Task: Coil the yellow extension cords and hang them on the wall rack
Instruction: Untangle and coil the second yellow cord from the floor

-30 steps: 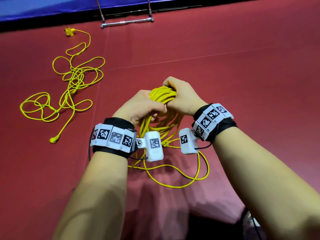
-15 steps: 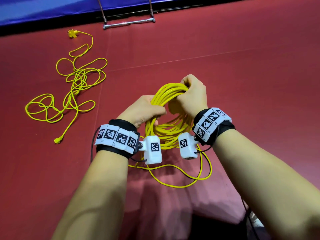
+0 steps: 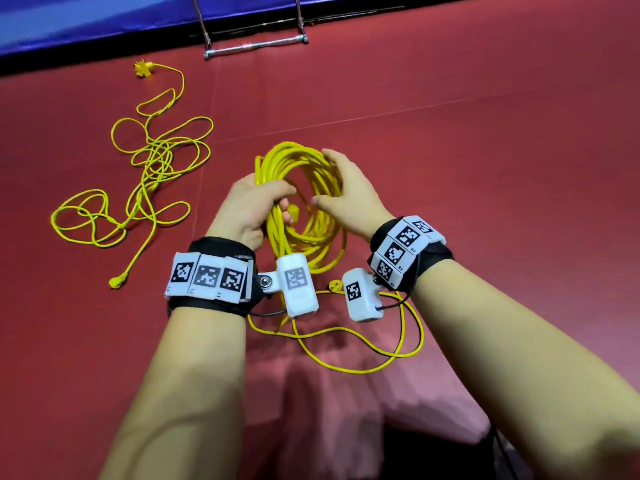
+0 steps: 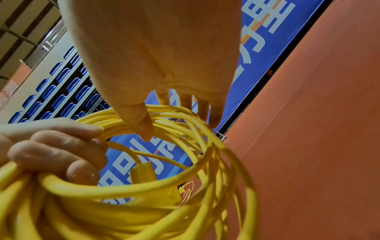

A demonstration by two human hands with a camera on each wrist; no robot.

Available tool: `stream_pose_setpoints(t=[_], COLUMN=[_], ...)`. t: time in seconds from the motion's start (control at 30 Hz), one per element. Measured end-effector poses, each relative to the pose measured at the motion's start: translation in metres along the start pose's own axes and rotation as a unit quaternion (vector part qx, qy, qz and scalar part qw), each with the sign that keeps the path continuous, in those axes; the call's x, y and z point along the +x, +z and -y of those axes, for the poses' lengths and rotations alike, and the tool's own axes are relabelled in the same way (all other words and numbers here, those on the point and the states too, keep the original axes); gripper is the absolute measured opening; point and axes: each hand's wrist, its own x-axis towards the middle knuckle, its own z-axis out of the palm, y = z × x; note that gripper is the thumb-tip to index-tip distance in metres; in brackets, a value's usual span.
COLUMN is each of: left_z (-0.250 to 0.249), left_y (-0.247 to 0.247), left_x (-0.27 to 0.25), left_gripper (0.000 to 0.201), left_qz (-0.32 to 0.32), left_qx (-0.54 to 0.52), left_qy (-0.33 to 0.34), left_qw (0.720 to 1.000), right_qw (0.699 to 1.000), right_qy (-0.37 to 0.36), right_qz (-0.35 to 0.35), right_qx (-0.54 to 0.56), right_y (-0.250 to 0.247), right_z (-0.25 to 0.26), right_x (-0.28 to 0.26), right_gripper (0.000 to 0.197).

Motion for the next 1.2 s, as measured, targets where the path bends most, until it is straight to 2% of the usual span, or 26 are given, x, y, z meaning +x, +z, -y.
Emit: stream_pose_setpoints(t=[0.1,0.17,0.33,0.43,0.5,0.57,0.6,0.7,0.83,0.9,0.97,1.0,1.1,1.13,1.2], left_z=[-0.002,-0.006,-0.007,-0.003,0.001,0.003,0.004,0.003,0.003,0.005,0.010,0.012,0.013,0.013,0.010], left_y=[-0.008,-0.014,-0.006,0.002,0.005,0.010,0.012,0.015,0.012,0.011,0.008,0.005,-0.004,-0.007,-0.011], left_x=[0.002,0.000,-0.017,-0.020,-0.020,-0.019,-0.019,-0.016,-0.017,-0.019,-0.015,-0.012,-0.004,-0.003,-0.002], left_gripper=[0.016,0.016,0.017,0.017,0.017,0.016,0.016,0.017,0.015,0.012,0.012,0.013,0.012,0.011,0.015], left_qz=[-0.024,-0.009,0.128,0.168,0.179,0.175,0.168,0.153,0.186,0.190,0.173,0.163,0.123,0.099,0.048], left_qx=[0.013,0.045,0.178,0.201,0.205,0.194,0.185,0.178,0.140,0.130,0.147,0.155,0.121,0.096,0.052], left_qy=[0.016,0.028,0.066,0.071,0.063,0.052,0.049,0.023,-0.072,-0.095,-0.095,-0.092,-0.092,-0.091,-0.085], left_qw=[0.999,0.999,0.973,0.962,0.960,0.964,0.967,0.972,0.970,0.968,0.969,0.970,0.981,0.986,0.994], right_qw=[1.000,0.999,0.998,0.998,0.998,0.998,0.998,0.995,0.969,0.959,0.965,0.970,0.986,0.990,0.995], right_qy=[-0.021,-0.027,-0.053,-0.056,-0.053,-0.045,-0.044,-0.070,-0.133,-0.148,-0.139,-0.136,-0.119,-0.103,-0.070], right_qz=[0.020,0.017,0.003,0.026,0.035,0.023,0.019,0.053,0.131,0.142,0.134,0.120,0.063,0.045,0.021], right_qx=[0.002,0.002,-0.012,-0.024,-0.029,-0.031,-0.030,-0.056,-0.164,-0.193,-0.176,-0.160,-0.101,-0.080,-0.063], right_y=[0.008,0.008,-0.004,-0.011,-0.014,-0.015,-0.015,-0.016,-0.011,-0.005,0.001,0.006,0.014,0.014,0.011], right_z=[0.002,0.004,0.011,0.008,0.003,-0.001,-0.004,-0.002,0.010,0.011,0.009,0.006,0.002,0.004,0.008], right_x=[-0.002,-0.001,0.005,0.005,0.003,0.001,0.000,-0.001,0.000,-0.001,-0.003,-0.003,-0.002,-0.001,0.000], right_gripper=[0.091,0.092,0.086,0.071,0.049,0.025,0.021,0.018,0.021,0.022,0.015,0.018,0.054,0.059,0.053])
